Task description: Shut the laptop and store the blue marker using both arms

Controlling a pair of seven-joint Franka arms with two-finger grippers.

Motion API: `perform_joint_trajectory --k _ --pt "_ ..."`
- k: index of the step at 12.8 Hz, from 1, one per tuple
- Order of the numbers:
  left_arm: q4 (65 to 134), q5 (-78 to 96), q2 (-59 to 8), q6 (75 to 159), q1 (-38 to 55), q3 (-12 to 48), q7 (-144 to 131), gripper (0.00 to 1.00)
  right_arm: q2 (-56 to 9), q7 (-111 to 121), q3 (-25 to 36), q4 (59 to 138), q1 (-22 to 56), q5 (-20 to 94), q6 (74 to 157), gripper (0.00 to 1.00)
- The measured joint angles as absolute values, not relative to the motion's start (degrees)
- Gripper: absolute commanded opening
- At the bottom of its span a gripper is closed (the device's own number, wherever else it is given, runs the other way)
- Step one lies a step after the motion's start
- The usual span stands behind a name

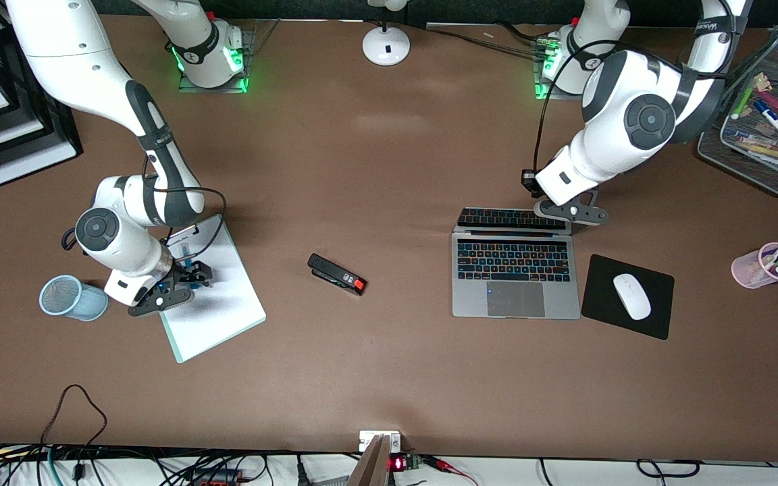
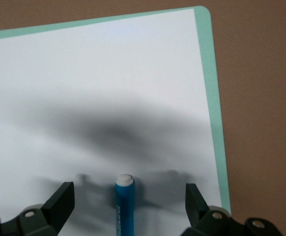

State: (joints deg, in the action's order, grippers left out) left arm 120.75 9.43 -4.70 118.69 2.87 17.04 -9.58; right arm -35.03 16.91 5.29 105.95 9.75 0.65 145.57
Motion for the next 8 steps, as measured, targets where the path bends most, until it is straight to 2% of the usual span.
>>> perform_joint_trajectory --k 3,6,7,8 --pt "124.4 9.4 -4.7 125.6 2.9 17.0 -8.2 0.0 -35.3 18.5 5.3 106.1 9.7 0.6 145.4 1.0" --pt "125.2 9.4 -4.9 129.7 2.6 17.0 -7.0 0.0 -36.1 19.3 5.3 106.1 9.7 0.6 145.4 1.0" --pt "125.3 9.4 -5.0 131.4 2.5 17.0 -6.8 0.0 -36.4 19.4 5.3 106.1 9.7 0.6 145.4 0.97" --pt "125.4 9.4 -5.2 133.3 2.4 17.0 -6.5 0.0 -36.5 19.5 5.3 106.1 9.7 0.6 145.4 0.89"
